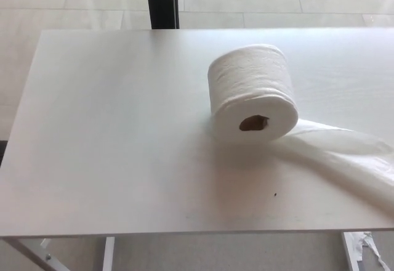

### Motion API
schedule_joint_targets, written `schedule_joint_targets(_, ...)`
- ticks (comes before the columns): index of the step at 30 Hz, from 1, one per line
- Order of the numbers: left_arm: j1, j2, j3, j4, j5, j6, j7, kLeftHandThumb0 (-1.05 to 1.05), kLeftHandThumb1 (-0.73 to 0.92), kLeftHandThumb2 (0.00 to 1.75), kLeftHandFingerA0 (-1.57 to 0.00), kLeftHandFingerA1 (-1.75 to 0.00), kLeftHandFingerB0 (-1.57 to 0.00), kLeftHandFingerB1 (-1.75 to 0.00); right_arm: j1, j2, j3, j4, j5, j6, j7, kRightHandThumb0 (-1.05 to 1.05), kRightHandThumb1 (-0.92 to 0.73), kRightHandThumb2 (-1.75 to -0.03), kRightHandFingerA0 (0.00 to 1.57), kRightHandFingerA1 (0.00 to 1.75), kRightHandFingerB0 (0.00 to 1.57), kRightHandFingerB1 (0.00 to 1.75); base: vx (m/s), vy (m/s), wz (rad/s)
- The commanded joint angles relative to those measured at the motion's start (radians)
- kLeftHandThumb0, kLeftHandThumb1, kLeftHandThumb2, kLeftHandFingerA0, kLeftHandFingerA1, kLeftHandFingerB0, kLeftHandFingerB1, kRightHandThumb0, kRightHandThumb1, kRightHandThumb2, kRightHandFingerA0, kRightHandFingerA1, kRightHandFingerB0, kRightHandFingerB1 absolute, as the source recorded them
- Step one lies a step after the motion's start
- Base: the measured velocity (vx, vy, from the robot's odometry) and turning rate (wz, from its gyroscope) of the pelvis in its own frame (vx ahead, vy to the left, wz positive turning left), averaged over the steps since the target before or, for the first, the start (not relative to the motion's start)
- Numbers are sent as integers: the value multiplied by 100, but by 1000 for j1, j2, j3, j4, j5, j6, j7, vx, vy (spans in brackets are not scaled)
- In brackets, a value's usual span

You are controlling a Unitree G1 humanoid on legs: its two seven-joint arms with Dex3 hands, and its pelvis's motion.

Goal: A toilet paper roll is kept in the middle of the desk infront of the robot. The robot places its left hand on the top of the toilet paper roll to hold it still and uses its right hand to tear off a piece of toilet paper from it and hands the paper to a person

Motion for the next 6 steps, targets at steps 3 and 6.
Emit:
schedule_joint_targets(3,17,71,476,584,-566,-124,-61,-76,69,105,-112,-97,-31,-62,-47,149,-525,268,454,-44,36,-73,-78,-63,1,56,13,34,0,0,0)
schedule_joint_targets(6,12,75,480,599,-565,-134,-67,-76,69,105,-112,-97,-31,-62,-48,149,-538,266,451,-42,44,-73,-78,-63,1,56,13,34,0,0,0)
